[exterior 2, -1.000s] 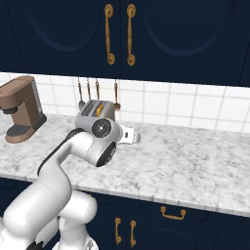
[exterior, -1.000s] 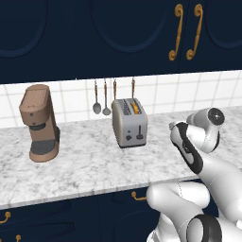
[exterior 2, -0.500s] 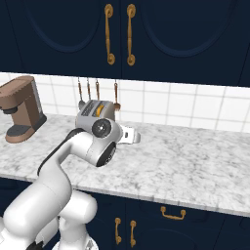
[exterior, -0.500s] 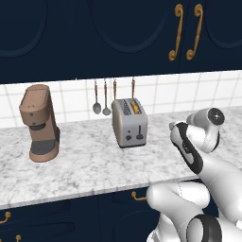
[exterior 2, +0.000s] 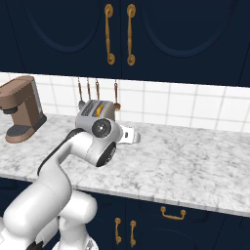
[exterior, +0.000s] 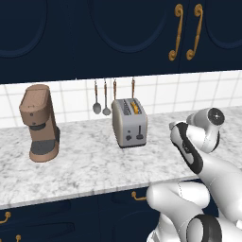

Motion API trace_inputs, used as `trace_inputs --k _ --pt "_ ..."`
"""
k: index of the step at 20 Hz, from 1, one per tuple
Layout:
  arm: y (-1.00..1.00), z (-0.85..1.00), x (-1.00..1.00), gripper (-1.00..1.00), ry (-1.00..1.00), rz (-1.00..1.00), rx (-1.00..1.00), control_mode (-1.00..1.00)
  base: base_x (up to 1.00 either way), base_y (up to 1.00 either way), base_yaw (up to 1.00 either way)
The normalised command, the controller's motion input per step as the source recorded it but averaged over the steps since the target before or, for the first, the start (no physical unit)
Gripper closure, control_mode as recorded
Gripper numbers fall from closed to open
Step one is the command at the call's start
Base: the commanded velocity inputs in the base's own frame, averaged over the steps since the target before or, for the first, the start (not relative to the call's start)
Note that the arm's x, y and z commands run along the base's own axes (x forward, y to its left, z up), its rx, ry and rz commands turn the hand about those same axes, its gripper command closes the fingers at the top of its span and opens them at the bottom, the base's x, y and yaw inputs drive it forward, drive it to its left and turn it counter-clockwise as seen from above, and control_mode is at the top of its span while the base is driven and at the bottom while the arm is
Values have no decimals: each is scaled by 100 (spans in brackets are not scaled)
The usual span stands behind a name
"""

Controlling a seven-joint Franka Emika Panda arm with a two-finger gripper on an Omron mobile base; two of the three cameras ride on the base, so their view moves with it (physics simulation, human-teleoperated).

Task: Start the toaster. Once the lever pops up, take the bread to the plate on the dining counter.

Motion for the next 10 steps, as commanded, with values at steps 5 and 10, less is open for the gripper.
trace_inputs --k 5,10 --pt "0 0 0 -100 0 0 0 -100 0 0 0" --pt "0 0 0 -100 0 0 0 -100 0 0 0"
